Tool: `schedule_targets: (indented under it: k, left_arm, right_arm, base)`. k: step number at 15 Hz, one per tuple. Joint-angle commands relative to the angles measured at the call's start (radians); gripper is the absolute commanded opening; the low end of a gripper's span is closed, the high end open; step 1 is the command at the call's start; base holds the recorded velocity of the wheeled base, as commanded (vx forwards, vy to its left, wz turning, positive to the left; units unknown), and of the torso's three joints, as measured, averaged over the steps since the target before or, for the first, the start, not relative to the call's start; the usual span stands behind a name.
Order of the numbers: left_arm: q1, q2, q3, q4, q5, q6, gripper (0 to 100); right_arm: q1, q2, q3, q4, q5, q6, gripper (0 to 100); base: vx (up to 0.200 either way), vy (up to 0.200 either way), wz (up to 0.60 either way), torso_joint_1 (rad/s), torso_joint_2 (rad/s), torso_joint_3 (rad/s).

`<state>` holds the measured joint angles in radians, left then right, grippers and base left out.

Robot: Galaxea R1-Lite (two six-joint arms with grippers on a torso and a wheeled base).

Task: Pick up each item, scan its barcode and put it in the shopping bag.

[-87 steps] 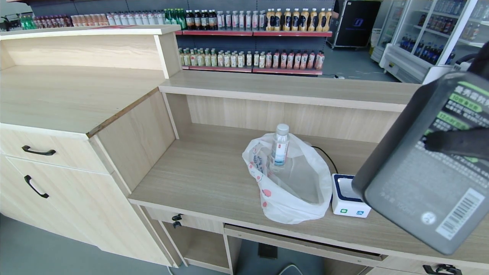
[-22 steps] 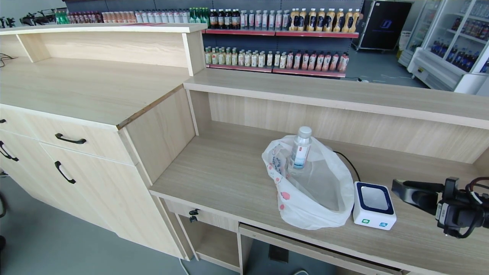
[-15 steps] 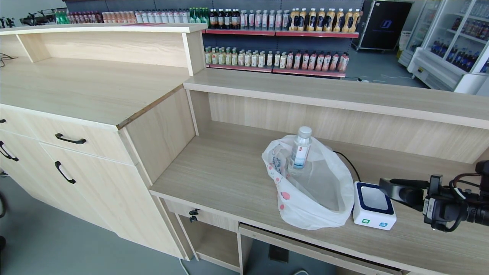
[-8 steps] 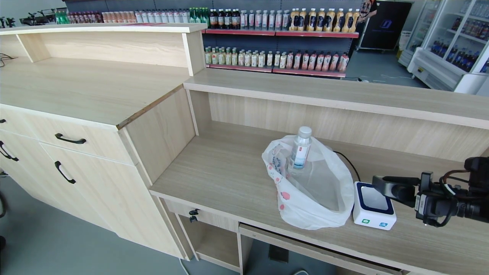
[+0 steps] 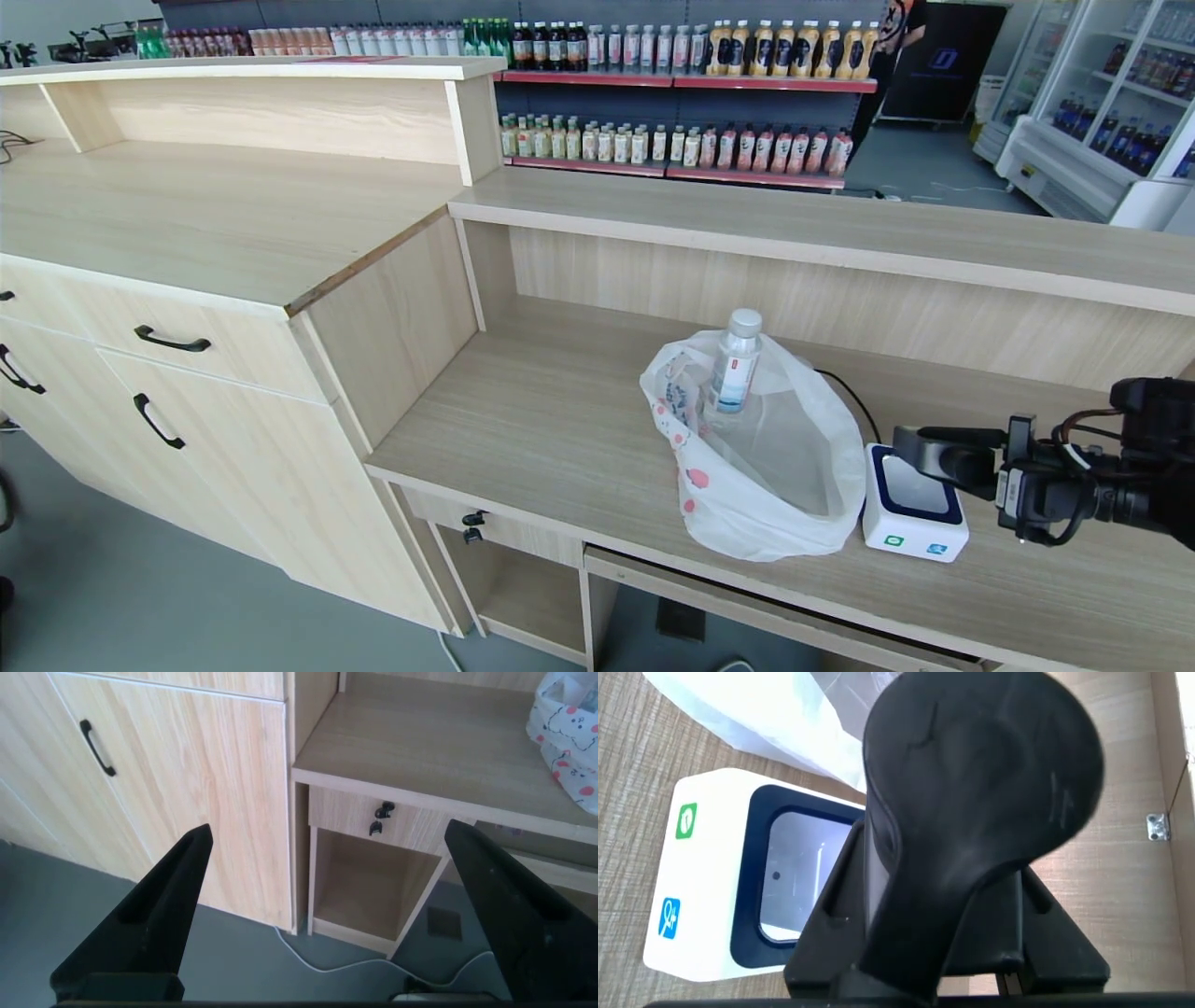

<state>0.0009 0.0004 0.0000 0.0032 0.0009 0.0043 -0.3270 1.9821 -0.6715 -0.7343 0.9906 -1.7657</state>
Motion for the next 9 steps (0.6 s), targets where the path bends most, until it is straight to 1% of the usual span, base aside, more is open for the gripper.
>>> schedule_targets:
  k: [1, 7, 9]
  left_arm:
    - [0.001, 0.000, 0.000, 0.000, 0.001, 0.000, 100]
    - [0.001, 0.000, 0.000, 0.000, -0.001, 0.000, 100]
    - [0.001, 0.000, 0.000, 0.000, -0.001, 0.000, 100]
  right_arm:
    - [0.011, 0.007, -0.010, -0.001, 0.000, 0.000, 0]
    - [0.013, 0.009, -0.016, -0.010, 0.000, 0.003, 0]
    - [0.013, -0.075, 0.001, -0.001, 0.000, 0.080, 0]
  base:
    - [0.000, 0.000, 0.00, 0.000, 0.00, 0.000]
    - [0.000, 0.000, 0.00, 0.000, 0.00, 0.000]
    - [0.000, 0.000, 0.00, 0.000, 0.00, 0.000]
